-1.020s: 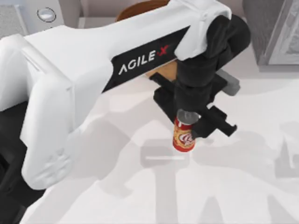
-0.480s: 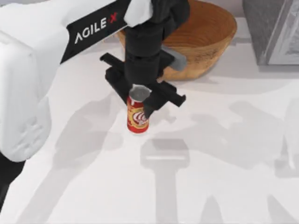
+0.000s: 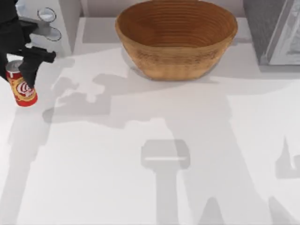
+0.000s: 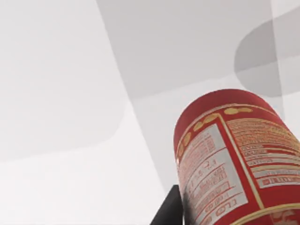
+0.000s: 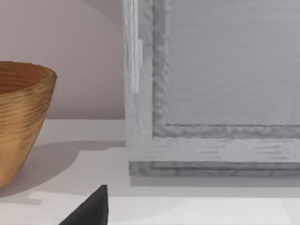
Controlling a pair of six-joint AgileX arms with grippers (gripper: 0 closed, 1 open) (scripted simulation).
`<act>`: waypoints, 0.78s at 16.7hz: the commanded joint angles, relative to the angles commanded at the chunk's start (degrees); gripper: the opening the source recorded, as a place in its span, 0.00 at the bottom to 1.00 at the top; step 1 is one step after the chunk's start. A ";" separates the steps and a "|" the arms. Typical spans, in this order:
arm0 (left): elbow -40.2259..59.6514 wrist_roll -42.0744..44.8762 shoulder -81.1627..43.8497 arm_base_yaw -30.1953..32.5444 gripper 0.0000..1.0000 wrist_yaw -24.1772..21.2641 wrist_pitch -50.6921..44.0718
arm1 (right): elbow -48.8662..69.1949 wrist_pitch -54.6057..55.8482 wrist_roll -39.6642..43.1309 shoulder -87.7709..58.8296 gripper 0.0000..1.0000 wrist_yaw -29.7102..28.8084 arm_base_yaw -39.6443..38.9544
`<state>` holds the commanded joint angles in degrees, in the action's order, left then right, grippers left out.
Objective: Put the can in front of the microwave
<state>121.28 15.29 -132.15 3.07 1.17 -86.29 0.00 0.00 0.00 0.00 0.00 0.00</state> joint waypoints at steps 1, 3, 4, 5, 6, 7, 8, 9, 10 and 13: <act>-0.03 1.47 -0.11 -4.85 0.00 -0.08 0.91 | 0.00 0.00 0.00 0.00 1.00 0.00 0.00; -0.06 4.11 -0.20 -13.03 0.00 -0.33 3.09 | 0.00 0.00 0.00 0.00 1.00 0.00 0.00; -0.06 5.21 -0.19 -16.34 0.00 -0.48 4.21 | 0.00 0.00 0.00 0.00 1.00 0.00 0.00; -0.06 6.12 -0.17 -19.11 0.00 -0.63 5.25 | 0.00 0.00 0.00 0.00 1.00 0.00 0.00; -0.06 6.82 -0.12 -21.32 0.00 -0.78 6.17 | 0.00 0.00 0.00 0.00 1.00 0.00 0.00; -0.14 7.32 -0.01 -22.96 0.00 -0.90 6.96 | 0.00 0.00 0.00 0.00 1.00 0.00 0.00; -0.18 7.61 0.06 -23.95 0.00 -0.98 7.47 | 0.00 0.00 0.00 0.00 1.00 0.00 0.00; -0.19 7.71 0.08 -24.32 0.00 -1.02 7.66 | 0.00 0.00 0.00 0.00 1.00 0.00 0.00; -0.19 7.71 0.08 -24.32 0.00 -1.02 7.66 | 0.00 0.00 0.00 0.00 1.00 0.00 0.00; -0.20 7.80 -0.04 -24.20 0.00 -0.85 7.56 | 0.00 0.00 0.00 0.00 1.00 0.00 0.00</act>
<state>121.08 23.09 -132.19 -21.13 0.32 -78.73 0.00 0.00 0.00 0.00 0.00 0.00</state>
